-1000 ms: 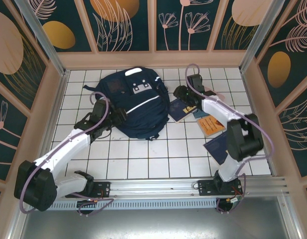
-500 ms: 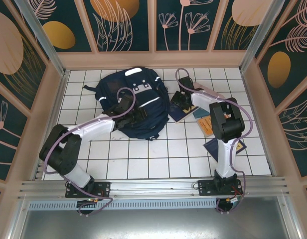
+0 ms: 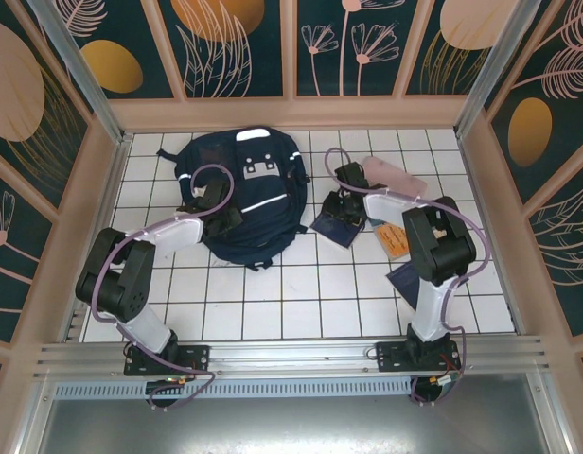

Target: Pack the student bag

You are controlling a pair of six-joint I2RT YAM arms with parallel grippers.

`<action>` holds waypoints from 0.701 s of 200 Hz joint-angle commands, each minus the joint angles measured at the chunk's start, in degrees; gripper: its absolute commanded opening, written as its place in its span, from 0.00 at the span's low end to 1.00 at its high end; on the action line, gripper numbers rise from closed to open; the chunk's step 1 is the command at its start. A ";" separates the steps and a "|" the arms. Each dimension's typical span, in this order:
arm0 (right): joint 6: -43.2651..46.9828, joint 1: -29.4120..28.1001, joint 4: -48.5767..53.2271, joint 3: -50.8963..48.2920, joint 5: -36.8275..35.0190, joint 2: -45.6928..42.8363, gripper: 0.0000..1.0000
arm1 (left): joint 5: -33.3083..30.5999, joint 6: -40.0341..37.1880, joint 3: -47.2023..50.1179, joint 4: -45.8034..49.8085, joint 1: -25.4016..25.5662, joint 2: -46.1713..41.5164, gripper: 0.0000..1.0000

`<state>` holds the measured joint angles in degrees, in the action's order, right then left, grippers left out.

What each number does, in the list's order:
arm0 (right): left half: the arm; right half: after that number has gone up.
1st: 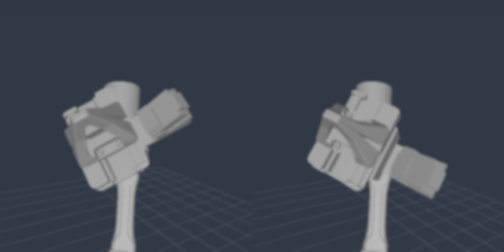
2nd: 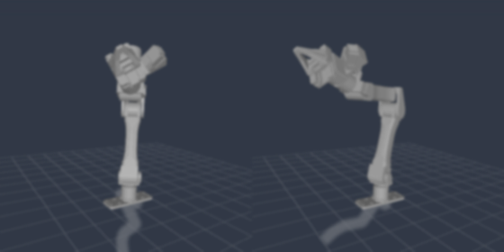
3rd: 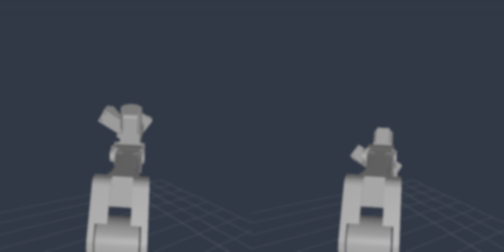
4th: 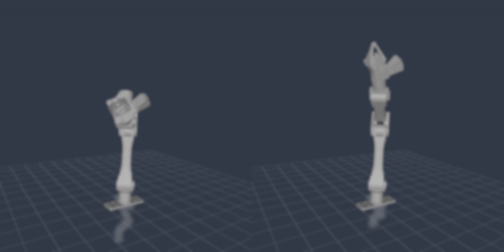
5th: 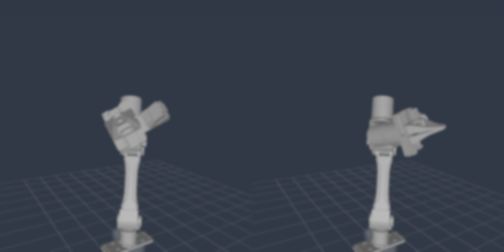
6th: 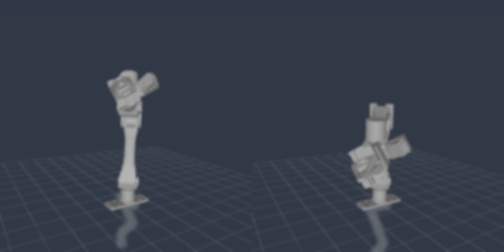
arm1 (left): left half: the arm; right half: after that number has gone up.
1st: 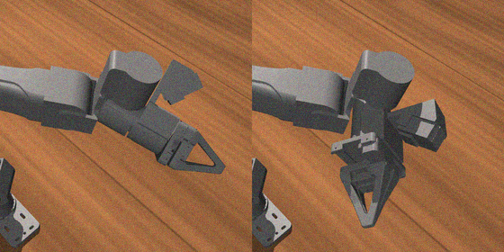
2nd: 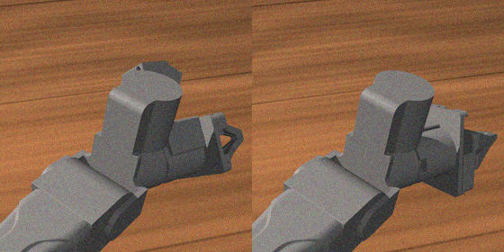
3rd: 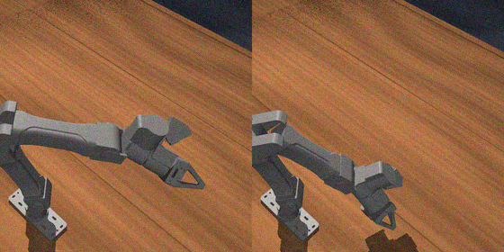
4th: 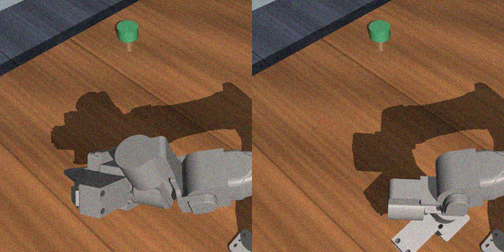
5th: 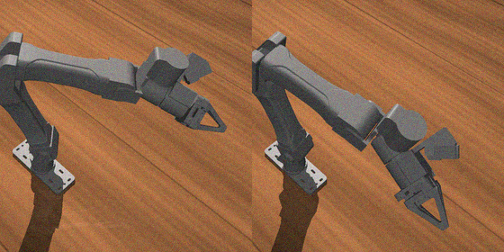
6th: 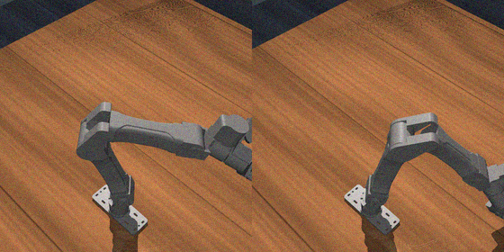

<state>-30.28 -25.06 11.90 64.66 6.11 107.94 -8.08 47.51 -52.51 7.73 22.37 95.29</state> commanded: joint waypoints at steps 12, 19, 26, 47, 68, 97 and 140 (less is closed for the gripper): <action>4.75 -4.12 11.09 -10.20 3.16 -5.23 0.38 | -1.55 -2.41 -1.49 4.91 -0.77 1.02 0.50; 4.59 -4.55 11.20 -10.78 3.36 -7.40 0.39 | -0.73 -2.39 -1.84 5.17 -0.76 0.33 0.52; 3.57 -4.65 11.66 -10.79 3.27 -9.69 0.41 | -0.18 -2.01 -2.22 5.75 -0.75 -0.44 0.54; -0.29 -3.44 13.17 -9.56 -1.51 -16.15 0.53 | 2.08 -1.61 -2.87 7.29 0.04 -2.90 0.60; -3.24 1.02 12.97 -10.84 -3.73 -20.35 0.61 | 1.43 -1.71 -5.82 9.75 2.88 -4.79 0.64; -3.94 6.08 12.55 -12.31 -3.59 -19.55 0.62 | 2.68 -0.43 -8.11 10.09 7.83 -6.32 0.67; -1.32 6.82 14.56 -10.20 -6.70 -13.35 0.59 | 8.00 2.13 -10.56 6.43 13.72 -5.00 0.67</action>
<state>-32.29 -18.44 23.07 53.67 1.89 91.00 -3.84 47.75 -61.21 15.18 34.02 90.04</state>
